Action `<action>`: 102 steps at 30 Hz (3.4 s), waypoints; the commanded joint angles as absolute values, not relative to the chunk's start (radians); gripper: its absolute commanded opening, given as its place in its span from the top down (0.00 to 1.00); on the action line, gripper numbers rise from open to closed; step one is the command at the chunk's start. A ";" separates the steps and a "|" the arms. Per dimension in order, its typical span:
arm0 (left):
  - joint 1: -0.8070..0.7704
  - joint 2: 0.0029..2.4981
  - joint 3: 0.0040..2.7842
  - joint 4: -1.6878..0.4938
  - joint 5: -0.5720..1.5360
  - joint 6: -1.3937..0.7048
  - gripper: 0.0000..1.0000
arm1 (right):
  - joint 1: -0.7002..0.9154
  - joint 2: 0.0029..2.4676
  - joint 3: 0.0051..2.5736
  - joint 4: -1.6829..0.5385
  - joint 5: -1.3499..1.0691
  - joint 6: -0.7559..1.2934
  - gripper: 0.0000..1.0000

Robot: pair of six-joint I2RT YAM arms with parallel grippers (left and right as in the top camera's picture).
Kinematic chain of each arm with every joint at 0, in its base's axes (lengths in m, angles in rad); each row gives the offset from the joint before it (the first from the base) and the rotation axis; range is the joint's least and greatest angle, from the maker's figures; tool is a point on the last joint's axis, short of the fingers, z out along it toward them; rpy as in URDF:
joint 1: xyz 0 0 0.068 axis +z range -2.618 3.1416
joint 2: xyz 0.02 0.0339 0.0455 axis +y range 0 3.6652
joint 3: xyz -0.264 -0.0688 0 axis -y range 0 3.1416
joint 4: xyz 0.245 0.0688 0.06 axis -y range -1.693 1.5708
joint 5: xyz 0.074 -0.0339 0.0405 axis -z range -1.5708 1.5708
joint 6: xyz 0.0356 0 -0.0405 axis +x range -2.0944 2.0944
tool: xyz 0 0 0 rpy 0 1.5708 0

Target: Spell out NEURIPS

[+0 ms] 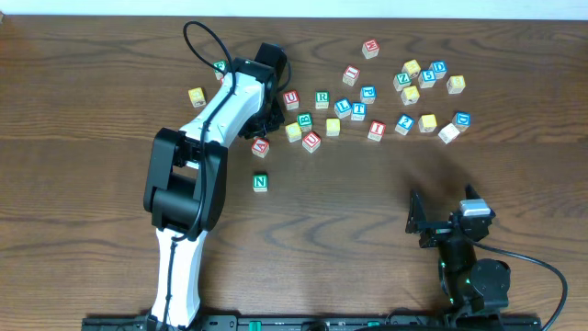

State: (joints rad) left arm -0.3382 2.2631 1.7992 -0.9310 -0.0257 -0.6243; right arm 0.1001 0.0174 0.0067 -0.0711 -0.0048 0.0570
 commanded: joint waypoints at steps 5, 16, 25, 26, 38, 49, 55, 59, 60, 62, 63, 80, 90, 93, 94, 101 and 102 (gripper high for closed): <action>-0.337 2.268 1.810 -0.938 -0.037 -0.546 0.70 | 0.105 0.012 0.006 -0.076 -0.007 0.066 0.01; -0.337 2.063 1.913 -0.945 -0.038 -0.286 0.73 | 0.105 0.012 0.006 -0.076 -0.007 0.066 0.01; -0.348 1.810 1.913 -1.082 -0.036 -0.274 0.74 | 0.105 0.012 0.006 -0.076 -0.007 0.066 0.01; -0.353 1.783 1.913 -1.114 -0.036 -0.274 0.75 | 0.105 0.012 0.006 -0.076 -0.007 0.066 0.01; -0.474 1.676 1.866 -1.462 -0.034 -0.326 0.92 | 0.105 0.012 0.006 -0.076 -0.007 0.066 0.01; -0.630 1.676 1.456 -1.121 -0.038 -0.476 0.92 | 0.105 0.012 0.006 -0.076 -0.007 0.066 0.01; -0.663 1.678 1.271 -0.890 -0.039 -0.619 0.92 | 0.105 0.012 0.006 -0.076 -0.007 0.066 0.01; -0.662 1.678 1.189 -0.786 -0.039 -0.635 0.92 | 0.105 0.012 0.006 -0.076 -0.007 0.066 0.01; -0.662 1.679 1.177 -0.773 -0.043 -0.635 0.92 | 0.105 0.012 0.006 -0.076 -0.007 0.066 0.01; -0.663 1.679 1.162 -0.759 -0.054 -0.635 0.92 | 0.105 0.012 0.006 -0.075 -0.007 0.066 0.01; -0.663 1.679 1.154 -0.752 -0.066 -0.637 0.92 | 0.105 0.012 0.006 -0.076 -0.007 0.066 0.01; -0.663 1.680 1.044 -0.630 -0.125 -0.667 0.92 | 0.105 0.012 0.006 -0.076 -0.007 0.066 0.01; -0.662 1.702 1.043 -0.588 -0.125 -0.645 0.92 | 0.105 0.012 0.006 -0.076 -0.007 0.066 0.01; -0.662 1.705 1.044 -0.589 -0.124 -0.645 0.92 | 0.105 0.012 0.006 -0.076 -0.007 0.066 0.01; -0.662 1.705 1.044 -0.588 -0.124 -0.645 0.92 | 0.105 0.012 0.006 -0.076 -0.007 0.066 0.01; -0.662 1.713 1.042 -0.588 -0.160 -0.645 0.92 | 0.105 0.012 0.006 -0.076 -0.007 0.066 0.01; -0.662 1.720 1.042 -0.585 -0.160 -0.645 0.92 | 0.105 0.012 0.006 -0.076 -0.007 0.066 0.01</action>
State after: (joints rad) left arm -0.6640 1.6958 1.0550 -0.5892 -0.1162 -0.6540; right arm 0.1001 0.0174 0.0067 -0.0711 -0.0048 0.0570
